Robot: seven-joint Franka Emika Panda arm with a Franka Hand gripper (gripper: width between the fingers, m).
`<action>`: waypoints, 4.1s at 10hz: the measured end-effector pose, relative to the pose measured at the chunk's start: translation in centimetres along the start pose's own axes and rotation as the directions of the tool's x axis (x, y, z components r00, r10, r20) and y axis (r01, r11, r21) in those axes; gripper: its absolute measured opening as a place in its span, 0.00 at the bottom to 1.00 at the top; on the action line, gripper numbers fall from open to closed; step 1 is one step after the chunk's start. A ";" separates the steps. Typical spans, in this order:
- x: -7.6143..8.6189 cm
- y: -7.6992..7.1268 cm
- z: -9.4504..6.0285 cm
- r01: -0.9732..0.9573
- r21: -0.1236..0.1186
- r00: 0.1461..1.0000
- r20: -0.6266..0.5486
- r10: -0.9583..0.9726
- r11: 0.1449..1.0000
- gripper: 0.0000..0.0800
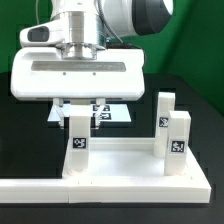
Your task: Assemble desk
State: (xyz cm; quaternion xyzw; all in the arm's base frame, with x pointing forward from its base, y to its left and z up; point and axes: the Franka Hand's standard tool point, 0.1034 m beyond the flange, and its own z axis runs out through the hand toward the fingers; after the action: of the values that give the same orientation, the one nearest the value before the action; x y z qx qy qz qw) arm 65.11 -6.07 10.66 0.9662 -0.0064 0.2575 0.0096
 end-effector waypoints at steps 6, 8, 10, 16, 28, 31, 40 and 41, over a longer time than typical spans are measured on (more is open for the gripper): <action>-0.1 0.0 0.0 -0.026 -0.002 1.000 0.001 0.026 1.000 0.74; -0.1 0.1 0.0 -0.026 -0.002 1.000 0.001 0.026 1.000 0.80; -0.1 0.1 0.0 -0.026 -0.002 1.000 0.001 0.026 1.000 0.81; 2.5 -0.7 -1.4 -0.079 0.090 0.990 0.127 0.068 0.993 0.81; 1.6 0.3 0.3 -0.143 0.097 0.880 0.468 0.081 0.985 0.70; 1.5 0.8 0.3 -0.237 0.040 0.860 0.474 0.191 0.971 0.38; -0.3 0.8 0.1 -0.902 -0.344 0.185 0.234 0.954 0.259 0.38; -0.3 0.8 0.1 -0.915 -0.360 0.110 0.209 0.972 0.181 0.38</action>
Offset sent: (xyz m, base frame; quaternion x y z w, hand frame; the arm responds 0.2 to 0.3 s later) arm 0.0000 0.0000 0.0000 0.0000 0.0000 0.0000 1.0000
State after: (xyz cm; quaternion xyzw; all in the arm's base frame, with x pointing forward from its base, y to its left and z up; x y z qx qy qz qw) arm 64.88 -6.83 10.39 0.7638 -0.6391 0.0023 -0.0904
